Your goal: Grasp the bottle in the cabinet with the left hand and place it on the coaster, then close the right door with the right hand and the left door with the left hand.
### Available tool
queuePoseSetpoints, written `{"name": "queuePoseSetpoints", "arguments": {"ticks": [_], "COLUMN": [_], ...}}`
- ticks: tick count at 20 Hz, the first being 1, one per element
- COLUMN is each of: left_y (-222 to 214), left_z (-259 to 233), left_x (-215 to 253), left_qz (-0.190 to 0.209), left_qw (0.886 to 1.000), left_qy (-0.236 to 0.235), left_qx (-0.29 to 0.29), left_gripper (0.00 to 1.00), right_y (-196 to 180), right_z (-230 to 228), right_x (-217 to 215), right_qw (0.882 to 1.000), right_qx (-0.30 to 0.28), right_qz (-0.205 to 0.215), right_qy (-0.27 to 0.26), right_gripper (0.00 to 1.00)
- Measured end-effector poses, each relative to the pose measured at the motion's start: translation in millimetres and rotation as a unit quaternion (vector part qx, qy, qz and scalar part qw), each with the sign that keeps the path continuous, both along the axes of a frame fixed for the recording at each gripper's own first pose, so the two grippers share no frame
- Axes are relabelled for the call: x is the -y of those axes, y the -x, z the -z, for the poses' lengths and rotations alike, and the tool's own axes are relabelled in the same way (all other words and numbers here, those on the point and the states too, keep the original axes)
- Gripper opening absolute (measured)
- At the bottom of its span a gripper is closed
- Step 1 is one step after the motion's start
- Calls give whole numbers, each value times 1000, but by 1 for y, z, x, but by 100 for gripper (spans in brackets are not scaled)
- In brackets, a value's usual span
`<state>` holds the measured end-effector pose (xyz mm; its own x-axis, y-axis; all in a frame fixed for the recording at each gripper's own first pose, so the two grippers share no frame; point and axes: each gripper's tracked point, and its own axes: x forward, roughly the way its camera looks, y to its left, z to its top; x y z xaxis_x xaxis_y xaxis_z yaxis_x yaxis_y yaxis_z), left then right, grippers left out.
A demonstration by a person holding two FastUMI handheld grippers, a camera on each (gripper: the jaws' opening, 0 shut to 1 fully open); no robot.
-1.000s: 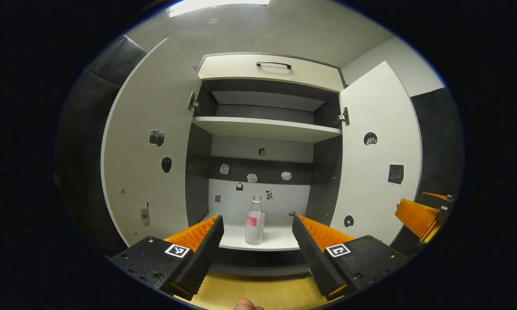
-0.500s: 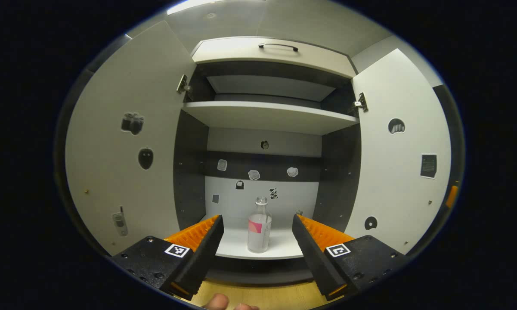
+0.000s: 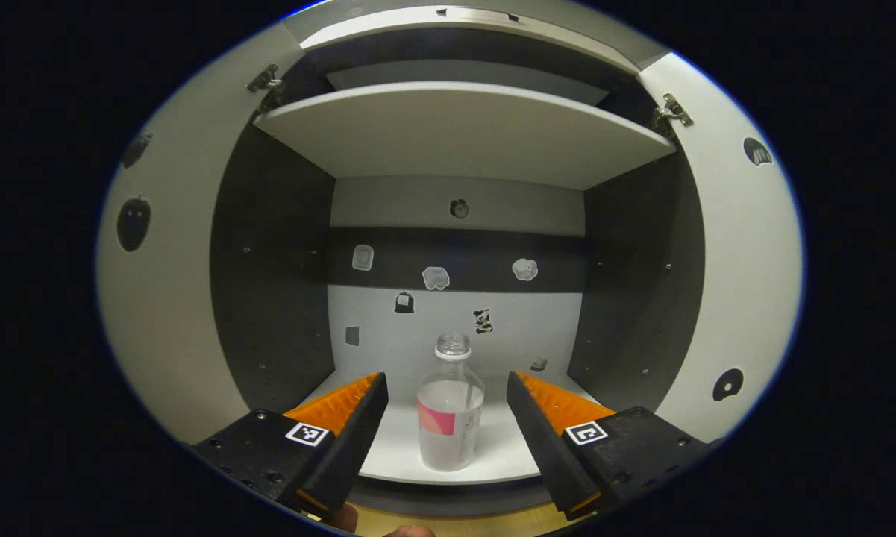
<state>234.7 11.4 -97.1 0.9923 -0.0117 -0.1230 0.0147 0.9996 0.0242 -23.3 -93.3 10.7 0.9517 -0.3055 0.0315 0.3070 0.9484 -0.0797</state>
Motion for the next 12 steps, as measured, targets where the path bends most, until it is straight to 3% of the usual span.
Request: {"name": "queuePoseSetpoints", "arguments": {"ticks": [8, 10, 12], "left_y": [-48, -48, -44], "left_z": [45, 43, 43], "left_x": [-1, 0, 1], "left_qz": [-2, 1, 6], "left_qw": [999, 999, 999], "left_qy": [2, 2, 7], "left_qx": [-49, -45, -48], "left_gripper": [96, 78, 76], "right_y": [-8, -10, -11], "right_z": [3, 5, 6], "right_x": [6, 5, 4], "right_qw": [1000, 1000, 1000], "right_qx": [-5, -8, -9], "right_qz": [19, 16, 12], "right_qy": [14, 15, 14], "right_gripper": [99, 99, 99]}}
